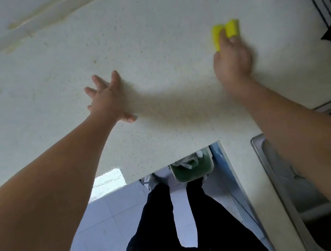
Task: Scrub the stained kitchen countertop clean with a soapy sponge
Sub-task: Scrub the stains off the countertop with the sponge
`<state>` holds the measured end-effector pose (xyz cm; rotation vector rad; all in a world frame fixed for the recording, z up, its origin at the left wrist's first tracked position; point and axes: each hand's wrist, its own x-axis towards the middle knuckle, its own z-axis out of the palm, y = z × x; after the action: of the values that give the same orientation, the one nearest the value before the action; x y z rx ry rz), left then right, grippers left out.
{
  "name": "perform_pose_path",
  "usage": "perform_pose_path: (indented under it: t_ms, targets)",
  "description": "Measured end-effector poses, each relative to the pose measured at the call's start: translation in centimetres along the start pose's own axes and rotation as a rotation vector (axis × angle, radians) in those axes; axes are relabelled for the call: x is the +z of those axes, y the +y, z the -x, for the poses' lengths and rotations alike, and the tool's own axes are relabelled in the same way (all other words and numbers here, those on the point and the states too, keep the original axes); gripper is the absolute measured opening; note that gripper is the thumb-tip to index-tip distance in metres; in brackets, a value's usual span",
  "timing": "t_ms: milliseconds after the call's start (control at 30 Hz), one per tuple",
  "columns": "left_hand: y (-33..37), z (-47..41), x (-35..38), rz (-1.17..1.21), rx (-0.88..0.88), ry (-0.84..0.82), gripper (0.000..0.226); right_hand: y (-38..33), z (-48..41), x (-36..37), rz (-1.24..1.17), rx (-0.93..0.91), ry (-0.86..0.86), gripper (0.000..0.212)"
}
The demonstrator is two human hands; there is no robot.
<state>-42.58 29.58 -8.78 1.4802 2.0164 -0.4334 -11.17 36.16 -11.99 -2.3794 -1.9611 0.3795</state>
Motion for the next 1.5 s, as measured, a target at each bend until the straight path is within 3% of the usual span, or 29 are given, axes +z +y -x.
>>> perform_pose_path:
  t_ms: [133, 233, 267, 300, 333, 433, 500, 667, 833, 900, 967, 1100, 1200, 1300, 1400, 1500]
  targets:
    - [-0.1, -0.2, 0.3, -0.035, 0.02, 0.014, 0.14, -4.1, 11.6, 3.6, -0.022, -0.308, -0.026, 0.056]
    - [-0.3, -0.2, 0.4, -0.034, 0.017, 0.03, 0.139, -4.0, 18.2, 3.0, 0.017, -0.578, -0.365, 0.06]
    - [-0.3, -0.2, 0.4, -0.038, 0.018, 0.033, 0.139, -3.1, 19.1, 2.1, 0.023, -0.652, -0.408, 0.061]
    - [-0.2, -0.1, 0.5, -0.042, 0.018, 0.033, 0.138, -1.9, 19.0, 1.3, 0.024, -0.669, -0.346, 0.06]
    - [-0.2, -0.1, 0.6, -0.037, 0.02, 0.04, 0.138, -0.3, 18.1, 0.5, 0.02, -0.596, -0.239, 0.06]
    - [-0.8, -0.3, 1.0, -0.005, 0.027, 0.072, 0.136, 5.9, 13.2, -1.4, -0.003, -0.15, 0.042, 0.061]
    - [-1.1, -0.3, 1.2, 0.015, 0.032, 0.078, 0.135, 8.0, 12.7, -1.5, 0.043, 0.002, 0.017, 0.06]
    - [-2.9, 0.1, 2.8, 0.049, 0.127, 0.128, 0.115, -1.7, 21.0, 4.1, -0.007, 0.021, -0.097, 0.065]
    - [-8.3, 4.8, 6.7, -0.008, 0.342, 0.202, 0.081, -14.5, 31.2, 7.4, -0.137, -0.365, -0.243, 0.068]
    - [-12.0, 6.4, 7.3, -0.022, 0.364, 0.215, 0.081, -16.0, 32.4, 6.7, -0.142, -0.457, -0.328, 0.064]
    - [-15.7, 7.0, 7.1, -0.029, 0.291, 0.171, 0.098, -14.4, 30.2, 4.5, -0.206, -0.368, -0.256, 0.061]
    - [-21.1, 6.5, 4.7, -0.035, 0.057, 0.101, 0.121, -7.1, 19.2, 1.4, -0.201, 0.128, 0.228, 0.056]
    - [-22.5, 5.6, 3.2, -0.016, 0.027, 0.063, 0.125, -7.4, 14.4, 2.5, -0.122, 0.259, 0.147, 0.051]
    - [-22.6, 4.4, 2.1, -0.014, 0.029, 0.05, 0.123, -14.7, 16.2, 5.4, 0.01, 0.089, -0.02, 0.06]
    - [-22.7, 3.5, 0.8, -0.011, 0.012, 0.027, 0.12, -22.4, 23.2, 8.5, -0.013, -0.263, -0.141, 0.063]
    - [-23.2, 2.9, -0.1, -0.014, 0.037, 0.01, 0.12, -24.8, 30.6, 9.5, -0.021, -0.617, -0.292, 0.06]
